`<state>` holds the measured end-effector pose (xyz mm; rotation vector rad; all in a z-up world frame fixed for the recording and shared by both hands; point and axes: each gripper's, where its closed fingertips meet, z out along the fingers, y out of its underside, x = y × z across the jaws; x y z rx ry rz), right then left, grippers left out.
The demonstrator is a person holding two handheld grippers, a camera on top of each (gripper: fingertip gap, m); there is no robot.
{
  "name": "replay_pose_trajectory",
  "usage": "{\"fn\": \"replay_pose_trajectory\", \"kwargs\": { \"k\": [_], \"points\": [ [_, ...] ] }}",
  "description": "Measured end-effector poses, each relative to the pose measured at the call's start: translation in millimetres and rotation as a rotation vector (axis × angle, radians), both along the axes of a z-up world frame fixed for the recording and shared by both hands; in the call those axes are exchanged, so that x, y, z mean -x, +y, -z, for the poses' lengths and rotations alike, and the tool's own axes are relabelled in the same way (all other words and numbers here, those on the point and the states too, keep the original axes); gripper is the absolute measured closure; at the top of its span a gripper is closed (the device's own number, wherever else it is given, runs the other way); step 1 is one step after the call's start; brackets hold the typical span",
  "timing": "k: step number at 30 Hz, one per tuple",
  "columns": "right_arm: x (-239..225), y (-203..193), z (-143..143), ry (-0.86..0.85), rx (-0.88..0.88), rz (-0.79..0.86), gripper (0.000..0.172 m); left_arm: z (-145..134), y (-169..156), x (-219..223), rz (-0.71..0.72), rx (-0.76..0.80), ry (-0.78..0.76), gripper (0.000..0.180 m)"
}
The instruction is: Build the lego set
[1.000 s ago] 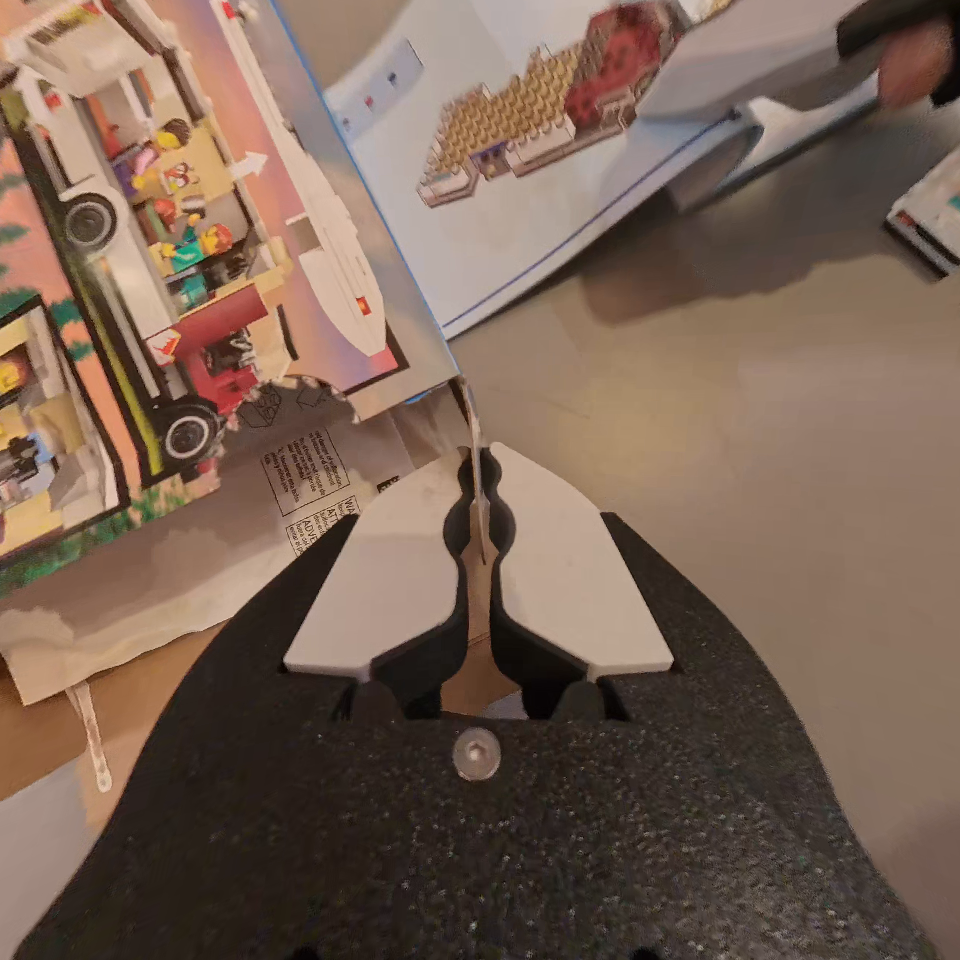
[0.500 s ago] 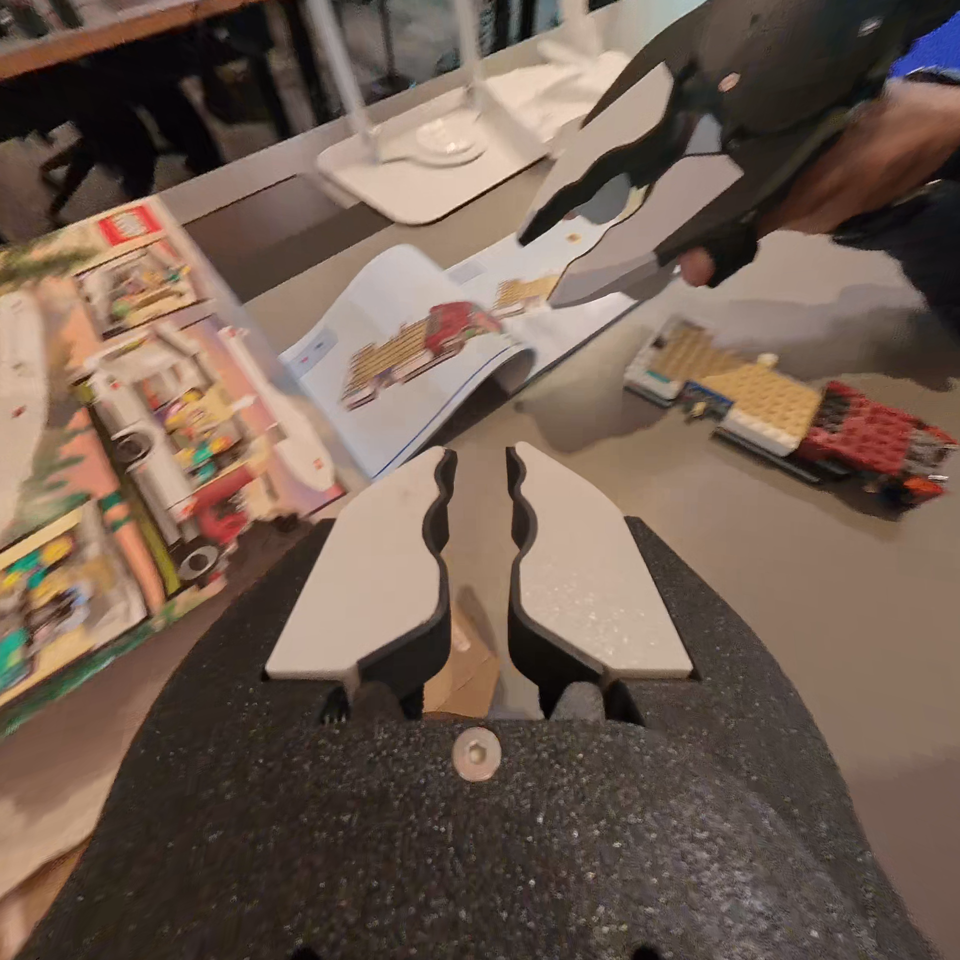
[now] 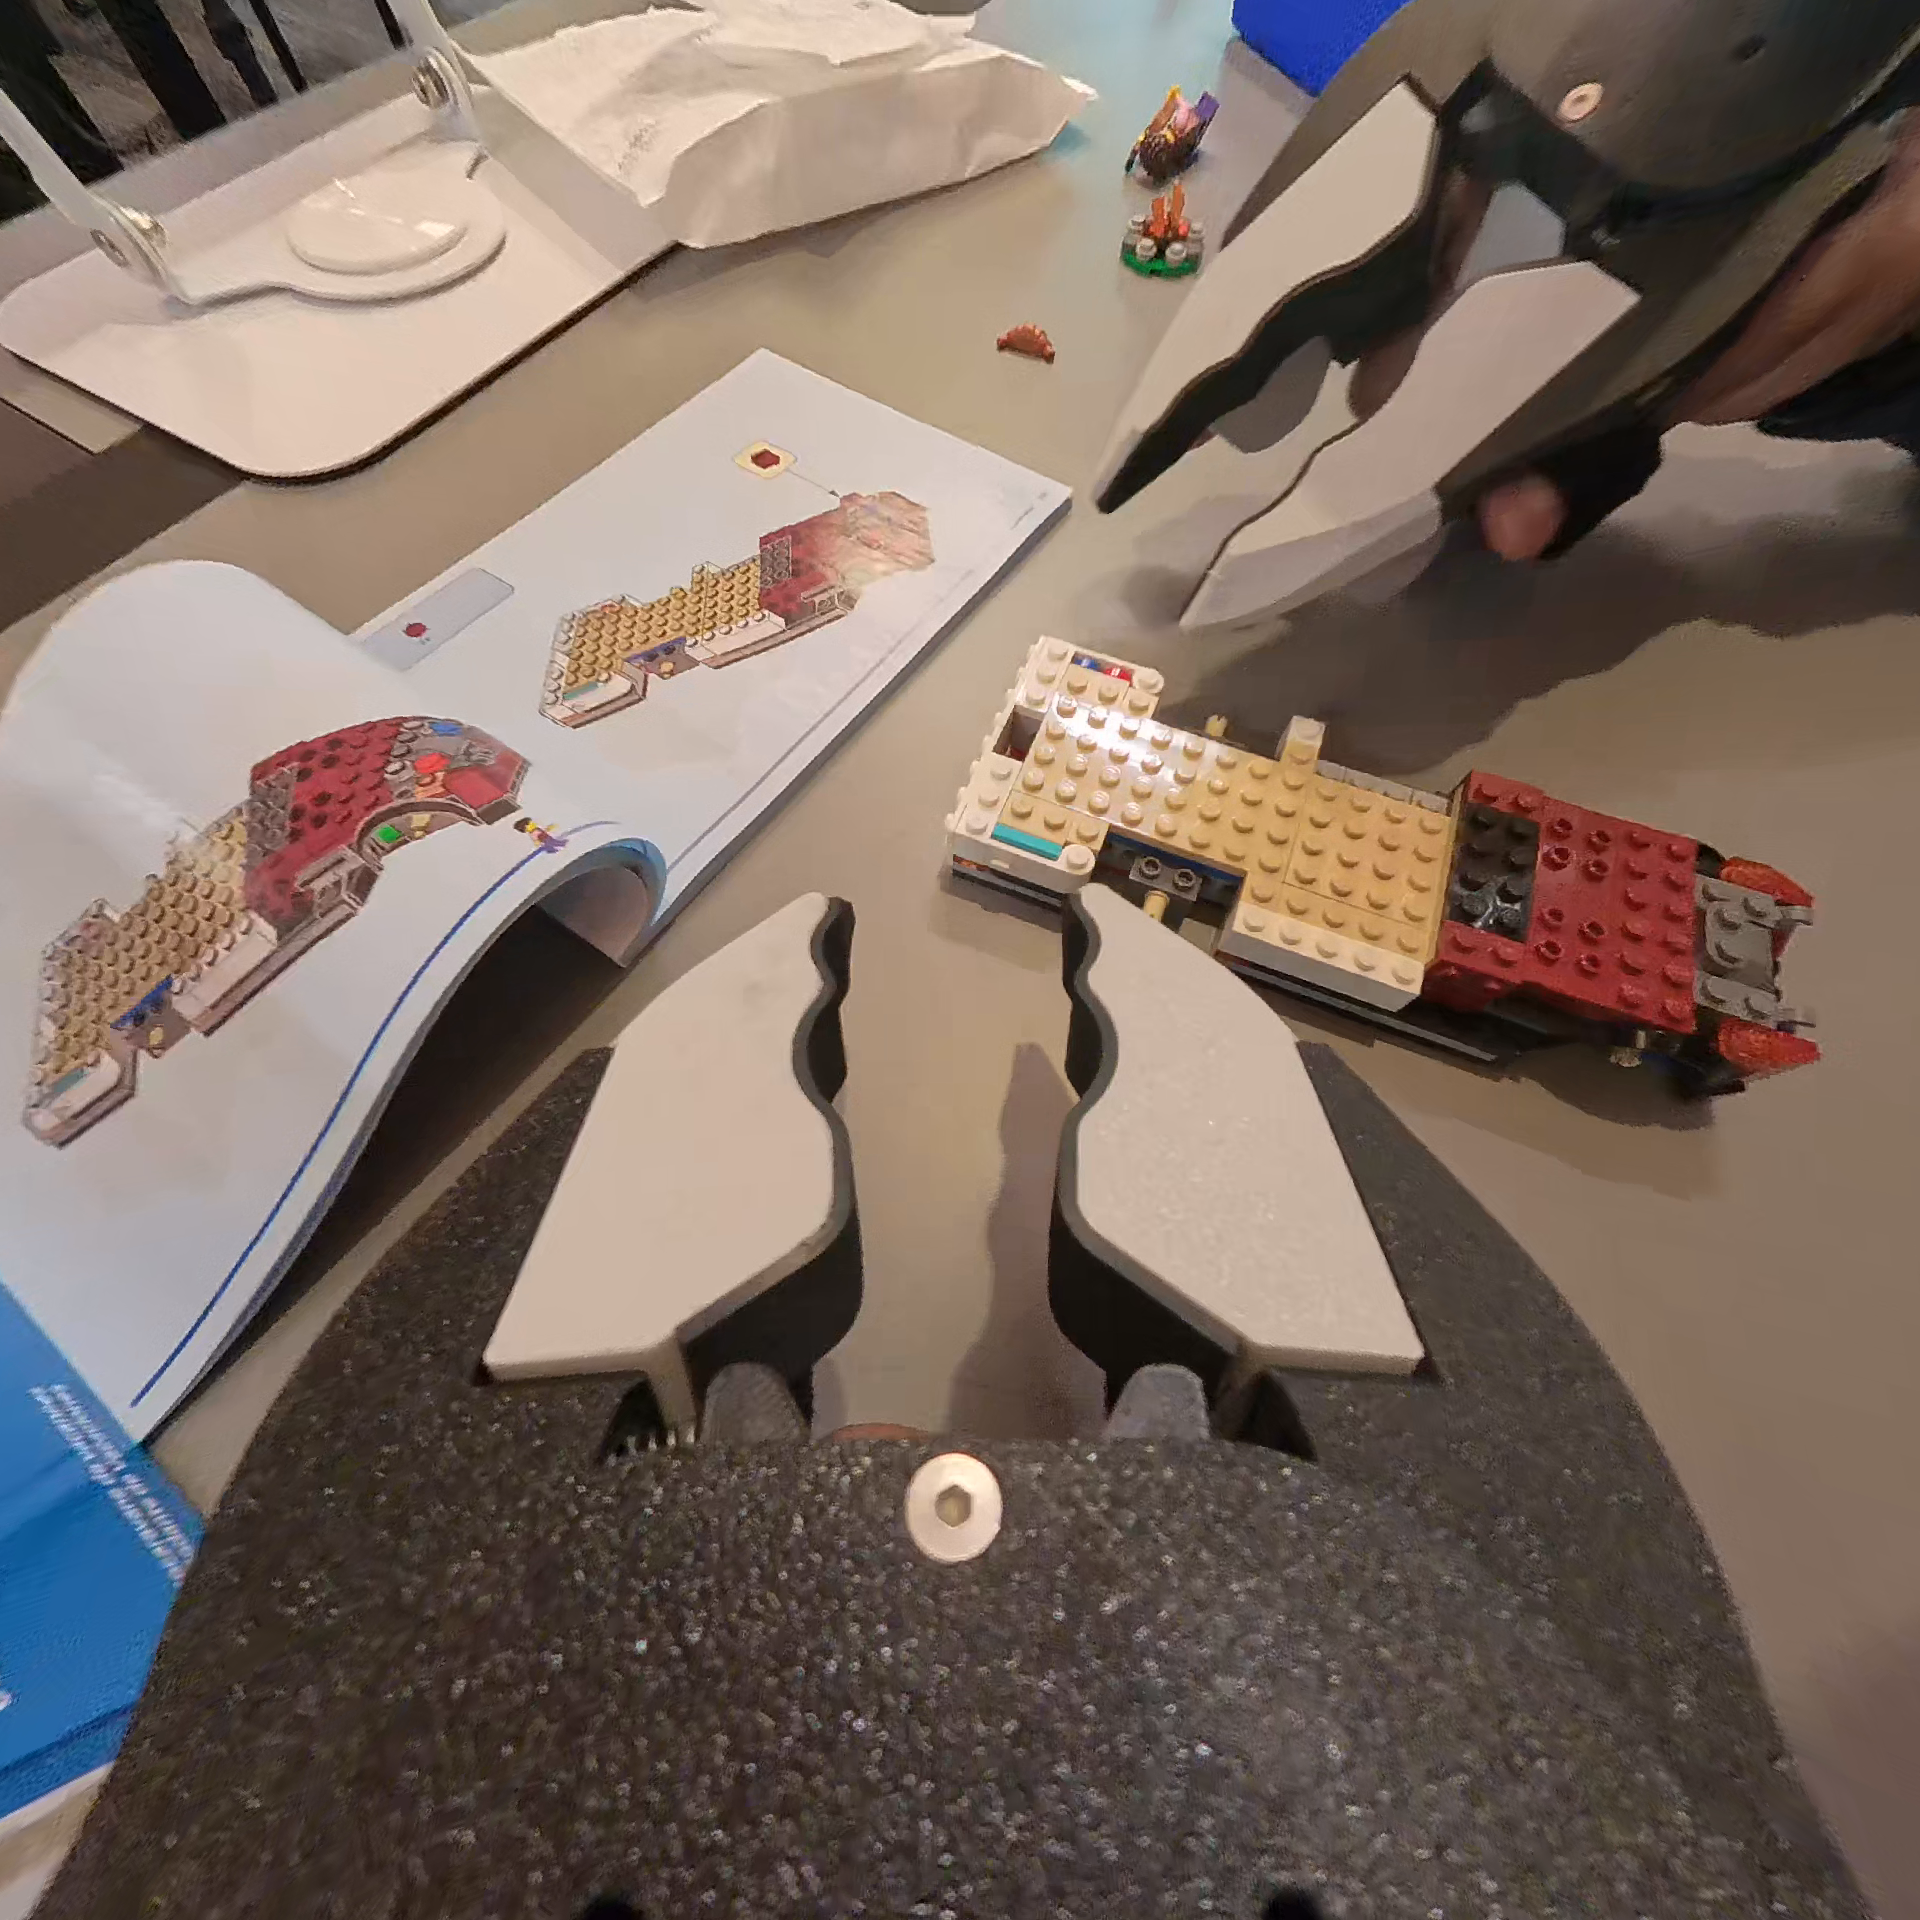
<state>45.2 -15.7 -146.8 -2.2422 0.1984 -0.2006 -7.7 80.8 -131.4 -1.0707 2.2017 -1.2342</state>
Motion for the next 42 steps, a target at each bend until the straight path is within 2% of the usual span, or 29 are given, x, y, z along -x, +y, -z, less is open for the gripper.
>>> {"fn": "replay_pose_trajectory", "kwargs": {
  "k": [4,10,24,42],
  "points": [
    [2.6,-13.2,5.9,-0.014,0.036,-0.012,0.133,13.9,-1.4,-1.6,-0.005,-0.032,0.042,0.141],
    [8.0,-27.3,13.5,-0.006,0.048,-0.038,0.133,18.5,-0.5,-0.8,-0.005,-0.079,0.044,0.141],
    [12.1,-27.0,18.4,-0.072,0.09,-0.059,0.133,27.1,-3.5,2.7,0.024,-0.132,0.073,0.141],
    [12.4,-26.6,21.8,-0.053,0.107,-0.063,0.133,29.7,-3.9,4.5,0.029,-0.154,0.079,0.141]
  ]
}}
